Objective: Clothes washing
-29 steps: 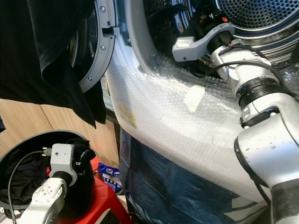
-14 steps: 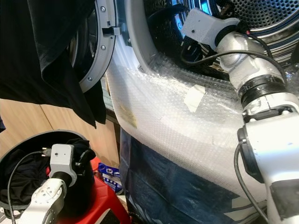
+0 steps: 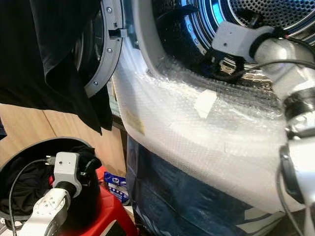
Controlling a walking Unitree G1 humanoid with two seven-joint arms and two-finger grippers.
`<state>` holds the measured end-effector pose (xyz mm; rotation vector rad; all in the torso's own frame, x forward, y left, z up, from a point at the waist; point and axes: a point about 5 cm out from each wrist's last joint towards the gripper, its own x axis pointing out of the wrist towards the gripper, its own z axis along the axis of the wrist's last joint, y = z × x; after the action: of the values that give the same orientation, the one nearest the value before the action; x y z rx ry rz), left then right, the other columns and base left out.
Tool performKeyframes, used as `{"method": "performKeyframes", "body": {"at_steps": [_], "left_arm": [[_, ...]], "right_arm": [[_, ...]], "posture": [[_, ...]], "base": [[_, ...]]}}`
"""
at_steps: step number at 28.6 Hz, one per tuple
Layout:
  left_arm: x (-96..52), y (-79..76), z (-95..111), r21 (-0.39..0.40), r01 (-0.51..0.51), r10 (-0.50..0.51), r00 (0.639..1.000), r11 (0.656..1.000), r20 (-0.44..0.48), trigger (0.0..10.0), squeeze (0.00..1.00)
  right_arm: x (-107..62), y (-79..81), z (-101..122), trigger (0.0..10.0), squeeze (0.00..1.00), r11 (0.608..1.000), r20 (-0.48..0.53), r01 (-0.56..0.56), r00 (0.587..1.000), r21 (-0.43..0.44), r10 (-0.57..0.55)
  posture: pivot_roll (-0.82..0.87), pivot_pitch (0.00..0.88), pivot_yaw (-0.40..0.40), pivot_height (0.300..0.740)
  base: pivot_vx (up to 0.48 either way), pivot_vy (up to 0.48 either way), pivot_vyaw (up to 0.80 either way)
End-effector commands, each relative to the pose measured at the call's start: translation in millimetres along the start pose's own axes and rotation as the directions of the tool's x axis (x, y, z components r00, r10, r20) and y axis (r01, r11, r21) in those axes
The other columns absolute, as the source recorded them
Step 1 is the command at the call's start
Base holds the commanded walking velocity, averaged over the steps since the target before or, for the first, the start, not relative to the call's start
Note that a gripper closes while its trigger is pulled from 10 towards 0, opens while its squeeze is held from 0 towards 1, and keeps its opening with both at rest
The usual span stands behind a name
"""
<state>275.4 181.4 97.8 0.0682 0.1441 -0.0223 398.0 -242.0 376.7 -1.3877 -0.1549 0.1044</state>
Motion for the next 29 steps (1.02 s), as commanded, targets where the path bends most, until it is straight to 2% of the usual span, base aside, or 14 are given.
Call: {"method": "performKeyframes", "body": {"at_steps": [1, 5, 13, 23, 26, 29], "left_arm": [[-2.7, -5.0, -2.7, 0.008, 0.033, -0.033, 0.999, 0.999, -0.022, 10.0, 0.00], [-3.4, -6.3, -3.9, 0.008, 0.044, -0.044, 0.999, 0.999, -0.029, 10.0, 0.00], [-3.1, -7.5, -4.2, 0.007, 0.055, -0.055, 0.998, 0.998, -0.033, 10.0, 0.00], [-1.7, -7.8, -2.9, 0.011, 0.066, -0.065, 0.997, 0.998, -0.032, 10.0, 0.00], [-1.3, -8.4, -3.0, 0.012, 0.069, -0.068, 0.997, 0.998, -0.033, 10.0, 0.00], [-1.0, -8.8, -2.9, 0.012, 0.071, -0.070, 0.997, 0.997, -0.034, 10.0, 0.00]], "right_arm": [[-6.4, -4.4, -0.6, 10.0, 0.00, 0.999, 0.042, -0.034, 0.999, 0.008, 0.034], [-17.5, 1.6, -3.5, 10.0, 0.00, 0.980, 0.159, -0.134, 0.981, 0.146, 0.111], [-34.9, 4.8, 3.8, 10.0, 0.00, 0.932, 0.293, -0.204, 0.949, 0.301, 0.113], [-57.5, -1.5, -17.2, 10.0, 0.00, 0.954, 0.215, -0.150, 0.972, 0.259, 0.095], [-65.7, -8.9, -24.7, 10.0, 0.00, 0.967, 0.145, -0.110, 0.986, 0.230, 0.077], [-68.2, -9.7, -27.2, 10.0, 0.00, 0.974, 0.118, -0.104, 0.990, 0.202, 0.081]], "posture": [[0.01, 0.000, -0.010, 0.740], [0.00, 0.000, -0.008, 0.740], [-0.01, 0.000, -0.003, 0.740], [-0.01, 0.000, -0.003, 0.740], [-0.01, 0.000, -0.003, 0.740], [-0.01, 0.000, -0.003, 0.740]], "base": [[0.000, 0.000, 0.00], [0.000, 0.000, 0.00], [0.000, 0.000, 0.00], [0.000, 0.000, 0.00], [0.000, 0.000, 0.00], [0.000, 0.000, 0.00]]}}
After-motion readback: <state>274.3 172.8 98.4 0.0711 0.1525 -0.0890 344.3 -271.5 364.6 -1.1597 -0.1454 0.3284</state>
